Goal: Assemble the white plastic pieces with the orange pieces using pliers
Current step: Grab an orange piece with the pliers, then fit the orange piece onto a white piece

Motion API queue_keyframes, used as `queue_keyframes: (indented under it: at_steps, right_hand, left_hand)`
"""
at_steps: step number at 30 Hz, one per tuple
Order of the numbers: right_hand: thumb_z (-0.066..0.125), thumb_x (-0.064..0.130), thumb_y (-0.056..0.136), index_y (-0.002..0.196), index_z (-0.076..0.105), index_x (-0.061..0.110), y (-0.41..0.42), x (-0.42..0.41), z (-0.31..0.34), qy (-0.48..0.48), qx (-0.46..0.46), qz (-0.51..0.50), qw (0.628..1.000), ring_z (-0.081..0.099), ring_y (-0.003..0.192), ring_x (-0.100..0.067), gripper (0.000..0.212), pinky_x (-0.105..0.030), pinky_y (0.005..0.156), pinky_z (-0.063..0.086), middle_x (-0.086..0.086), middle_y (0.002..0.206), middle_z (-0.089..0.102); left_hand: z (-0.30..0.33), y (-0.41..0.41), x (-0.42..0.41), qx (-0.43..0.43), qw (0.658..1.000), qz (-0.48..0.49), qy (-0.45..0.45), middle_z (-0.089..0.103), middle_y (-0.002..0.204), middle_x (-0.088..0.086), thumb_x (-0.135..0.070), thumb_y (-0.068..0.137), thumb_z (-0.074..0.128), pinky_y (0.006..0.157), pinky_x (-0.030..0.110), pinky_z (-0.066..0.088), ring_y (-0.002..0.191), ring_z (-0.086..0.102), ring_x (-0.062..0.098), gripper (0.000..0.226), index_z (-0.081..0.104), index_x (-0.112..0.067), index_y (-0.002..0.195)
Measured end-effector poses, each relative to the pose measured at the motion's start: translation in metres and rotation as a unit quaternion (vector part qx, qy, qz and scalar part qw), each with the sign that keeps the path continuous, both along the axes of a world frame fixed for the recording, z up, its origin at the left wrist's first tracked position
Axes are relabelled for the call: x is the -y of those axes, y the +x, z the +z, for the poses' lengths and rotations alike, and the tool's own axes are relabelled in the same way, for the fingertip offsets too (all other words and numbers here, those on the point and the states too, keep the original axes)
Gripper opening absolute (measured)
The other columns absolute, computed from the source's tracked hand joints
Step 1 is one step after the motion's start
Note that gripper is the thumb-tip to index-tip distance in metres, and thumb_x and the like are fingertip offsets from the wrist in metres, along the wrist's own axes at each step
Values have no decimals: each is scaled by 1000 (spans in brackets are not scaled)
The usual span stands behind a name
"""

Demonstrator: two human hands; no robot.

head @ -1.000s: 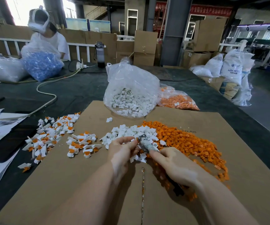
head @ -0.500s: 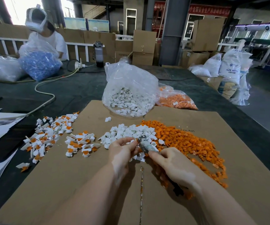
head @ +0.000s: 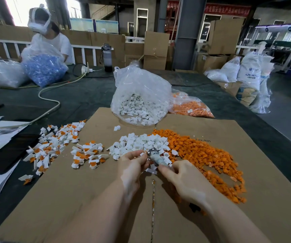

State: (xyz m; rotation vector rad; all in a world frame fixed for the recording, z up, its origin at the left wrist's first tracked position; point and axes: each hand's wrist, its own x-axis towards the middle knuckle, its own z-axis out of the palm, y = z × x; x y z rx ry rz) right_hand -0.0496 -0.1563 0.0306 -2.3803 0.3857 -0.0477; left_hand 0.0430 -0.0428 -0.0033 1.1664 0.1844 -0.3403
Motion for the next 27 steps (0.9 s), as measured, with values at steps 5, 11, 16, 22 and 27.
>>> queue_keyframes:
  at_steps: [5,11,16,22,27]
  right_hand:
    - [43,67,82,78,57,21,-4,7,-10,-65,48,-44,996,54,67,-9,48,-24,56,39,6,73,57]
    - [33,64,88,94,50,24,-5,28,-28,-335,83,-118,931,54,84,-9,44,-19,65,42,10,89,58]
    - [55,55,84,96,63,9,-3,35,-44,-403,82,-136,901,58,92,-26,48,-37,76,46,-8,96,64]
    - [76,45,69,98,69,1,-1,30,-46,-428,135,-163,879,60,94,-38,53,-54,86,42,-20,100,65]
    - [82,14,68,92,72,13,2,1,-53,-333,339,-60,878,62,74,-24,27,-37,71,46,-3,82,66]
  left_hand:
    - [1,-4,-1,36,999,-4,8,62,72,10,6,85,59,47,15,49,54,59,11,11,59,-4,92]
    - [-13,-18,-8,187,960,-76,196,65,81,7,-5,88,59,71,19,50,69,61,8,19,67,-10,105]
    - [-16,-21,-7,251,925,-97,267,64,96,-7,-10,91,58,73,-1,40,89,58,1,28,64,-23,114]
    - [-20,-18,-8,280,912,-101,283,62,89,-16,-11,92,56,71,-4,37,87,57,-8,30,62,-27,116]
    - [-20,-19,-7,289,913,-107,267,67,97,-4,-8,92,55,80,8,45,95,61,5,28,64,-27,109]
